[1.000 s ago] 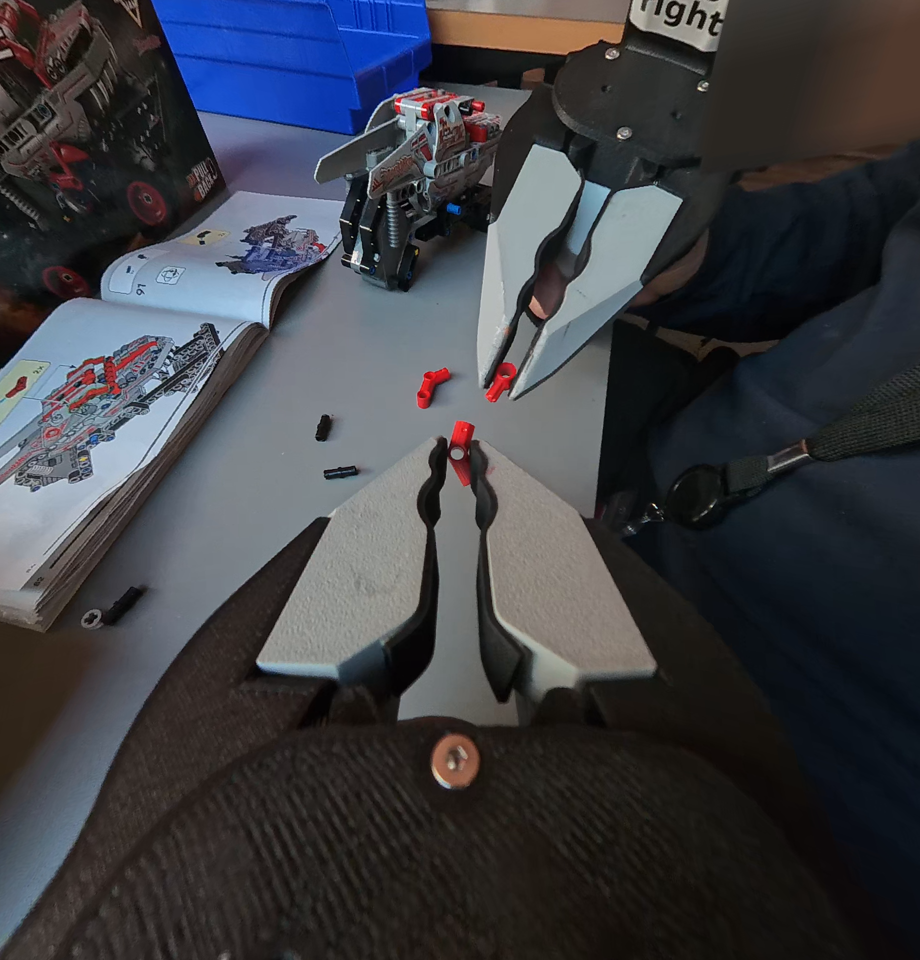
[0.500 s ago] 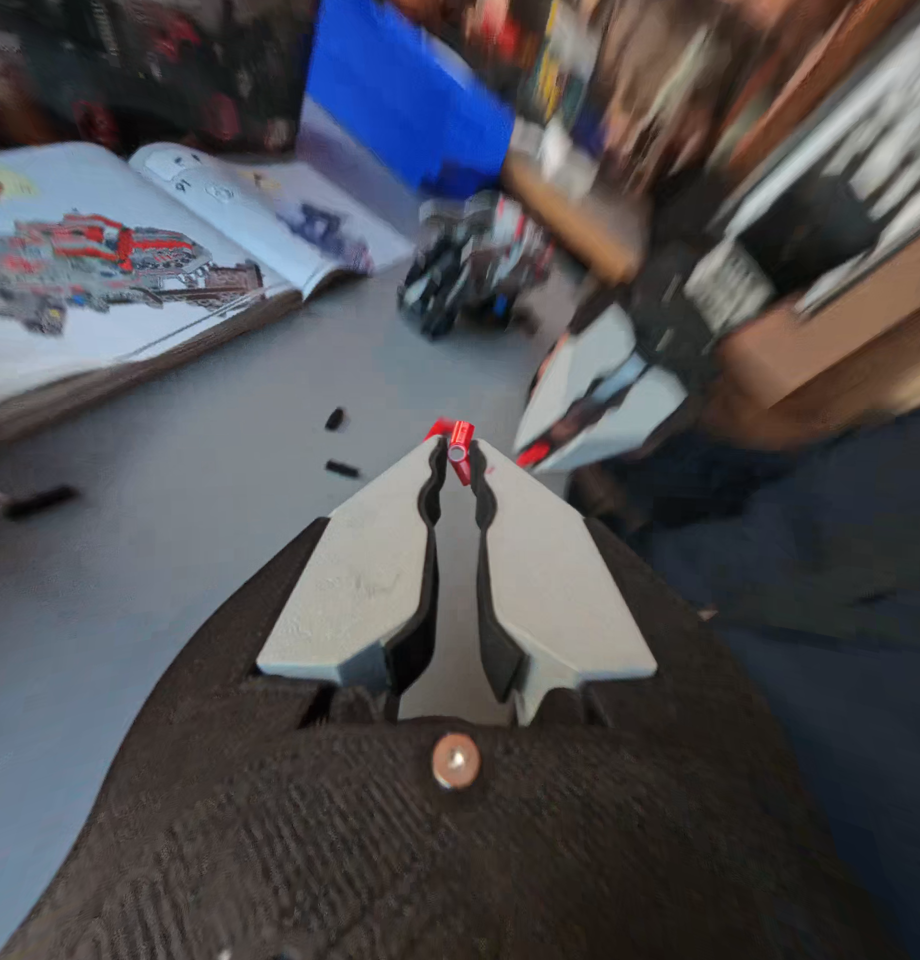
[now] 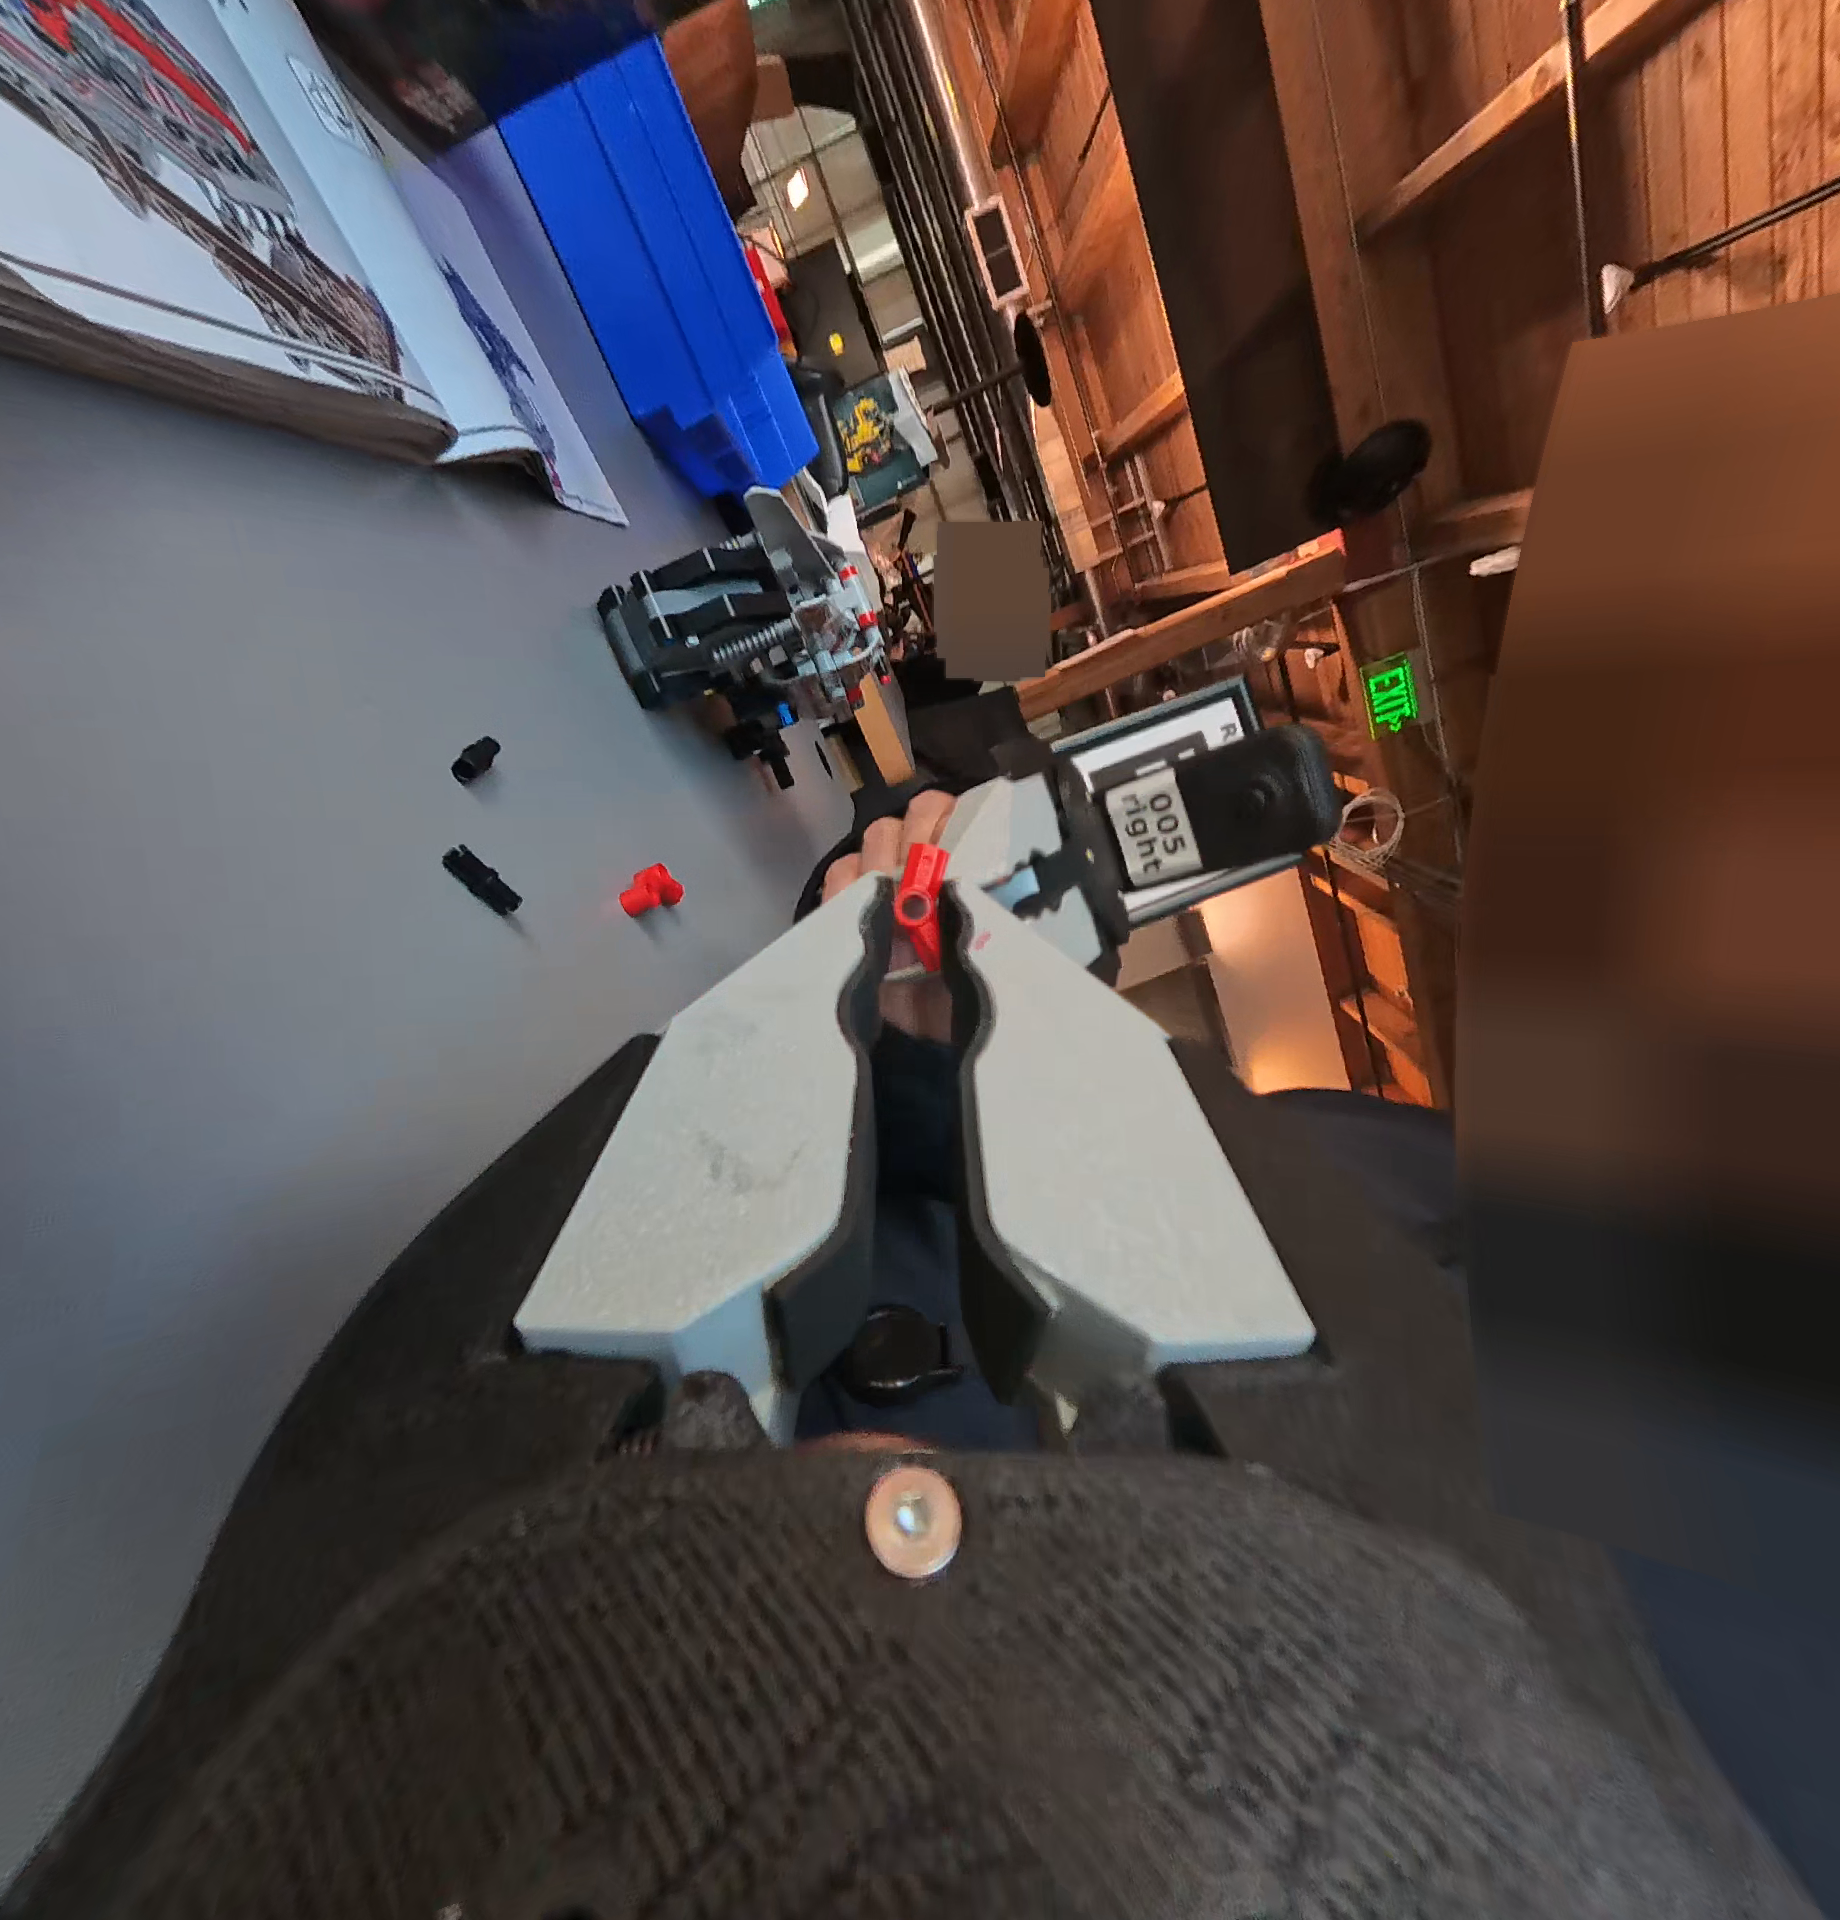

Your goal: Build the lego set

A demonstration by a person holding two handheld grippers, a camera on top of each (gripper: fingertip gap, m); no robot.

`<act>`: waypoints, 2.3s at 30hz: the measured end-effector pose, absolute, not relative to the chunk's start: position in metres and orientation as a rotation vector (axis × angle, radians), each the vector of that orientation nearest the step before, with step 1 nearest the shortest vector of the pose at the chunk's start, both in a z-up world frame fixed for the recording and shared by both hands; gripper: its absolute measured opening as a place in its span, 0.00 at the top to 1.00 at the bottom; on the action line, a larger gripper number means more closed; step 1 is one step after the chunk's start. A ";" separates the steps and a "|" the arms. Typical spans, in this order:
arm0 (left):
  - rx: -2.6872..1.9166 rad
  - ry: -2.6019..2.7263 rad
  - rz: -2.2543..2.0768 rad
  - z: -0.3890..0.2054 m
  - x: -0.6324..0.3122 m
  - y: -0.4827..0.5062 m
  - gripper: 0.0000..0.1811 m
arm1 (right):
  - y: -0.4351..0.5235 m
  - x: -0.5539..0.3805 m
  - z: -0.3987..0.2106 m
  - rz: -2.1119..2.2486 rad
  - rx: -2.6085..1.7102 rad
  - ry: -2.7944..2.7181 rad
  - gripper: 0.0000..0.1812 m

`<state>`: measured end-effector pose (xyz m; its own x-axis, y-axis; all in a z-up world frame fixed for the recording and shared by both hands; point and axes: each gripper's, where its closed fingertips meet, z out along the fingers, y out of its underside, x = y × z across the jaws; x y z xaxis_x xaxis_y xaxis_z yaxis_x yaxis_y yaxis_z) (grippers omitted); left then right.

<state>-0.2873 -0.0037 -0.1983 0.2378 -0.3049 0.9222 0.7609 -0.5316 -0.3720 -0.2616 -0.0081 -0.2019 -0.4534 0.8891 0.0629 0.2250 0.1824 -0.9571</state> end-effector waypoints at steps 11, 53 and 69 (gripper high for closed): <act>-1.784 0.000 -0.864 -0.202 -0.271 -0.001 0.97 | -0.005 -0.252 -0.201 1.486 -1.152 -1.754 0.97; -1.964 0.616 -0.534 -0.235 -0.233 -0.021 0.98 | -0.023 -0.235 -0.228 1.417 -1.017 -2.048 0.97; -2.038 0.754 -0.526 -0.250 -0.225 -0.028 0.98 | -0.034 -0.231 -0.249 1.315 -0.879 -2.265 0.97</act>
<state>-0.2245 -0.0278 -0.2497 0.7268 -0.6820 0.0815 -0.3120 -0.4335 -0.8454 -0.2313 -0.0338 -0.2489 -0.7340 0.6791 0.0110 0.3271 0.3676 -0.8706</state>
